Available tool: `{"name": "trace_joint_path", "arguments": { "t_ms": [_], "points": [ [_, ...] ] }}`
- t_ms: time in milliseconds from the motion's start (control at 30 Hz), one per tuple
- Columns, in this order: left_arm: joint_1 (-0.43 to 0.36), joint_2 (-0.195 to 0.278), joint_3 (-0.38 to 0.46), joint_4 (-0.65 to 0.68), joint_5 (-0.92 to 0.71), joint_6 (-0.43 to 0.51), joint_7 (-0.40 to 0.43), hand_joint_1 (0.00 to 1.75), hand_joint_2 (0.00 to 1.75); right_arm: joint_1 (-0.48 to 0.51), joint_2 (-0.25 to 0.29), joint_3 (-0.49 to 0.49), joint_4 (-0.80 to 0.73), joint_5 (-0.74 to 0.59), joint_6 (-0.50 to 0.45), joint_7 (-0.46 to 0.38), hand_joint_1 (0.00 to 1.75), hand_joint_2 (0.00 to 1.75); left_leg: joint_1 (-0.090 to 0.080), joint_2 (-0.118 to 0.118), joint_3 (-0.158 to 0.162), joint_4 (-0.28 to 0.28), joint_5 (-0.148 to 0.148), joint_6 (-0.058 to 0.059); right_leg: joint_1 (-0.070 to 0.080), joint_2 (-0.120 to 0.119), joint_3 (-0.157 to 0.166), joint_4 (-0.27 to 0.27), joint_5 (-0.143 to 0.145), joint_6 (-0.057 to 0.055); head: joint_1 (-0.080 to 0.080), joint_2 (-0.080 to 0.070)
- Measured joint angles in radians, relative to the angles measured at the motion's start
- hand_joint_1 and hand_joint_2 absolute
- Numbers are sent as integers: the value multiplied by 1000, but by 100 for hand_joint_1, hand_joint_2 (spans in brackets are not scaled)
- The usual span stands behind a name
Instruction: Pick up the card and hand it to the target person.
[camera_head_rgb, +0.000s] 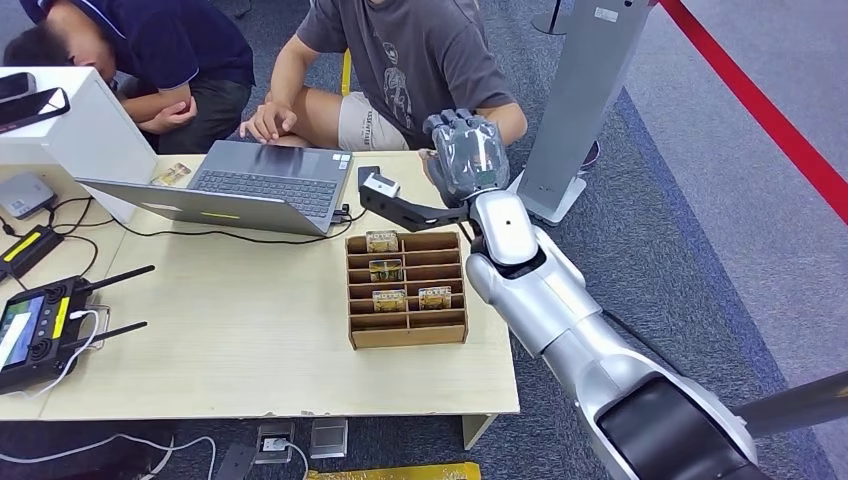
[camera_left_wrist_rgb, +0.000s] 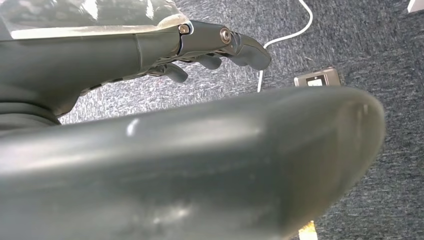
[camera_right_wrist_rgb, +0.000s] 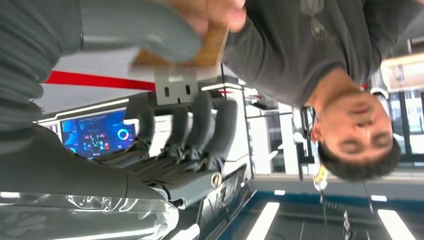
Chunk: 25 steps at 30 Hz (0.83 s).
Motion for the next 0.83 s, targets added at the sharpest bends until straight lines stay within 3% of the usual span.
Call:
{"name": "trace_joint_path", "arguments": {
  "t_ms": [67,167,300,467,600,733,833],
  "points": [
    [0,0,0,0,0,0,-3,0,0,1,5,3,21,-4,-1,-2,0,0,0,0,0,0,0,0,0,0,0,0,0,0,0,0],
    [0,0,0,0,0,0,-8,0,0,4,9,6,38,-20,-2,-6,0,0,0,0,0,0,0,0,0,0,0,0,0,0,0,0],
    [0,1,0,0,0,0,-8,0,0,12,10,6,45,-93,-15,-40,0,175,0,0,0,0,0,0,0,0,0,0,0,0,0,0],
    [0,1,0,0,-1,0,-7,0,0,49,14,-33,22,-476,-24,-239,0,175,0,0,0,0,0,0,0,0,0,0,0,0,0,0],
    [1,2,0,0,-1,0,-8,0,0,108,16,-91,-41,-938,90,-371,0,175,0,0,0,0,0,0,0,0,0,0,0,0,0,0],
    [1,6,0,0,0,1,-12,0,0,180,0,-112,-127,-1356,168,-430,0,175,0,0,0,0,0,0,0,0,-1,0,0,0,0,0],
    [1,7,0,1,1,2,-18,0,0,230,-17,-112,-189,-1489,169,-451,0,175,0,0,0,0,0,0,0,0,-1,0,0,0,0,0]
  ]
}}
